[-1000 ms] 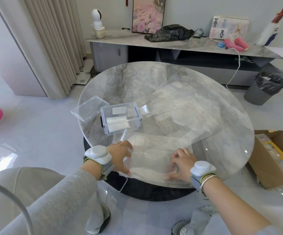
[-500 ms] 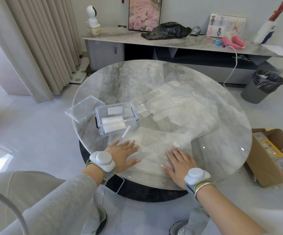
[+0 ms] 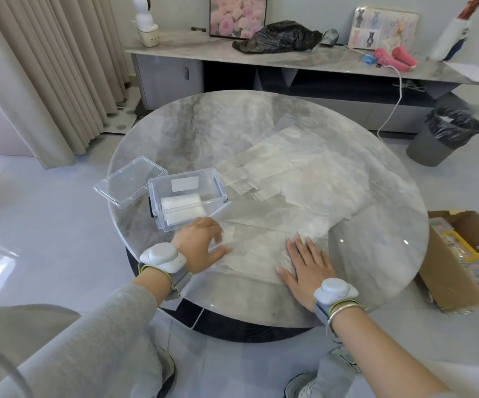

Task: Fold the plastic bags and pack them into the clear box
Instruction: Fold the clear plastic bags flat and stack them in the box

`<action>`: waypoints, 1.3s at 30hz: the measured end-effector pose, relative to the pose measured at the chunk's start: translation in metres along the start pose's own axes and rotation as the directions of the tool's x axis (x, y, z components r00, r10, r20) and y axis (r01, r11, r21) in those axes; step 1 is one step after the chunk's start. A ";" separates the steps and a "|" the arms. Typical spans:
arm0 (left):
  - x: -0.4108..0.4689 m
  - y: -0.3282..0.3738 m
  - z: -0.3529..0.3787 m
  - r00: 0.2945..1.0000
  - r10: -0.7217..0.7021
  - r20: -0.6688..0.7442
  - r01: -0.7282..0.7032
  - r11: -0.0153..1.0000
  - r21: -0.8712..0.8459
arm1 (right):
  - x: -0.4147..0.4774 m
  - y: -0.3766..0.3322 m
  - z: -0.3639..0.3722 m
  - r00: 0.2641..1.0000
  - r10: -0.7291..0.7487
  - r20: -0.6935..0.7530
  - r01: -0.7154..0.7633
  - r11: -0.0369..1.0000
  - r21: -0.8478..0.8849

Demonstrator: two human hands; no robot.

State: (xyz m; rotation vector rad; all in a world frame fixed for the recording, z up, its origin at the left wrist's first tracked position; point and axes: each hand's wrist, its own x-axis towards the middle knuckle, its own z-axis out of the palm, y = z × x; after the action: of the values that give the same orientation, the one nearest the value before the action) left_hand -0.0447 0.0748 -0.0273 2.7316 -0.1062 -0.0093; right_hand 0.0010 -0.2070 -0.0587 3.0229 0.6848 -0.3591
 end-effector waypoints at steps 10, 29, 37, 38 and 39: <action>-0.011 0.003 -0.022 0.860 -0.320 0.398 0.443 0.855 -0.270 | 0.001 0.001 0.002 1.000 -0.010 0.016 0.010 1.000 0.005; -0.028 -0.015 -0.040 0.900 -0.375 0.223 0.385 0.923 0.000 | 0.002 0.006 0.003 0.999 -0.043 0.023 0.044 0.998 -0.048; -0.023 0.034 -0.044 0.987 -0.128 -0.094 0.138 0.985 0.107 | 0.001 0.004 0.003 0.998 -0.038 0.040 0.040 0.998 -0.053; -0.025 0.040 -0.034 0.987 -0.011 -0.163 0.026 0.995 0.092 | 0.001 0.003 0.003 0.999 -0.036 0.038 0.038 0.998 -0.047; -0.026 0.044 -0.021 0.984 0.086 -0.159 -0.074 0.994 0.078 | 0.002 0.003 0.002 0.999 -0.033 0.037 0.034 0.998 -0.044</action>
State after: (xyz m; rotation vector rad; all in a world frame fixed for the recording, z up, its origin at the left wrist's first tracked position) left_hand -0.0735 0.0452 0.0093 2.7850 -0.1734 0.2435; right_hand 0.0031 -0.2093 -0.0616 2.9588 0.7319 -0.3936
